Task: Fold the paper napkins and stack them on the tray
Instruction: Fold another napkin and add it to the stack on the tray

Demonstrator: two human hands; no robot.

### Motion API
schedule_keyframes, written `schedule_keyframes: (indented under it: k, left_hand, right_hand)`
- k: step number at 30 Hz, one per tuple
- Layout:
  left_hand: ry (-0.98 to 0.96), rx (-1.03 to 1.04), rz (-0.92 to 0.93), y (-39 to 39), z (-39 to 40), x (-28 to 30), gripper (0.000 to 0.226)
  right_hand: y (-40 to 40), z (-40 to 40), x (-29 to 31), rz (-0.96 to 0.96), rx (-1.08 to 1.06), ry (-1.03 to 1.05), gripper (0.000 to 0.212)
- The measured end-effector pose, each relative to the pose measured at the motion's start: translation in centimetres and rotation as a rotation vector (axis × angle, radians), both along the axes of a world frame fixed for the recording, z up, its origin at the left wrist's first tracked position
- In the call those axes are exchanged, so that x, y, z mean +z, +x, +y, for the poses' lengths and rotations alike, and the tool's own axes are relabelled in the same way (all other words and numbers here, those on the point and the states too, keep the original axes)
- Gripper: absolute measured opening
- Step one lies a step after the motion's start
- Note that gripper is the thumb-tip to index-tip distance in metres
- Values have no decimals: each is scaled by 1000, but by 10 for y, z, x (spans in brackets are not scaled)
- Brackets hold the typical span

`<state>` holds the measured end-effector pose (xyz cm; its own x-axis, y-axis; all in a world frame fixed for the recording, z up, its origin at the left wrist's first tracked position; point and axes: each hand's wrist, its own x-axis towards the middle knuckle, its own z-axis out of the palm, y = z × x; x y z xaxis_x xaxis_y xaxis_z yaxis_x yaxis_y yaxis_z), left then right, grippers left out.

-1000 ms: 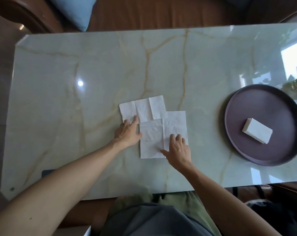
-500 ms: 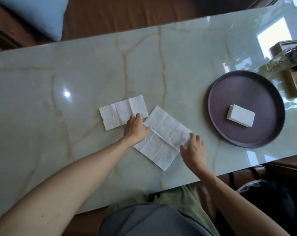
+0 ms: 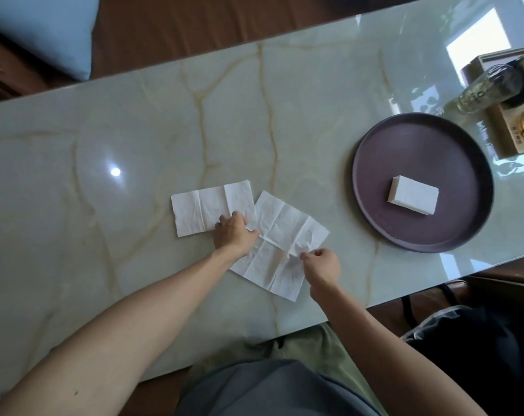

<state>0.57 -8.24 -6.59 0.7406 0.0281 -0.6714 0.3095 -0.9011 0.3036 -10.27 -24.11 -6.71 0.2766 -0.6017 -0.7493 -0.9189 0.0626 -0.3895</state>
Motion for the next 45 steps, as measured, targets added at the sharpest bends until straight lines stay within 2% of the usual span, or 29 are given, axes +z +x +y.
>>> schedule_keyframes:
  k: [4, 8, 11, 13, 15, 17, 19, 21, 23, 26, 31, 34, 36, 41, 43, 45]
  left_hand:
    - [-56, 121, 2, -5, -3, 3, 55]
    - [-288, 313, 22, 0, -5, 9, 68]
    - [-583, 421, 215, 8, -14, 22, 101]
    - [-747, 485, 460, 11, -22, 30, 113]
    - [-897, 468, 670, 12, -32, 41, 92]
    - [-1043, 454, 746, 12, -44, 50, 61]
    - [-1135, 508, 666, 14, -54, 60, 44]
    - [-1196, 527, 555, 19, -60, 69, 40]
    - [-1199, 515, 470, 27, -60, 79, 36]
    - [-1192, 499, 358, 40, -54, 94, 37]
    - [-1148, 478, 220, 53, -38, 120, 30]
    - [-1137, 435, 184, 56, -29, 132, 40]
    - [-1062, 367, 96, 55, -24, 136, 50]
    - [-899, 281, -101, 51, -16, 138, 102]
    - [-823, 236, -176, 50, -16, 147, 93]
    - [-737, 166, -269, 50, -17, 155, 62]
  right_hand:
    - [12, -6, 26, -193, 17, -22, 19]
    - [32, -31, 64, -434, -11, 227, 26]
    - [49, -56, 99, -521, -48, 431, 16]
    - [58, -73, 118, -559, -56, 508, 5]
    - [66, -89, 131, -575, -71, 515, 4]
    - [70, -102, 139, -574, -72, 471, 8]
    - [71, -114, 146, -544, -69, 441, 4]
    - [70, -122, 150, -519, -9, 412, 4]
    - [71, -132, 156, -491, 39, 395, 7]
    - [75, -140, 163, -470, -2, 514, 23]
    - [90, -136, 168, -429, 49, 592, 33]
    - [104, -133, 177, -479, 89, 603, 32]
    - [112, -131, 183, -516, 151, 535, 36]
    - [119, -127, 188, -618, 381, 341, 66]
    - [124, -130, 187, -623, 521, 254, 60]
    - [130, -130, 186, -602, 678, 114, 46]
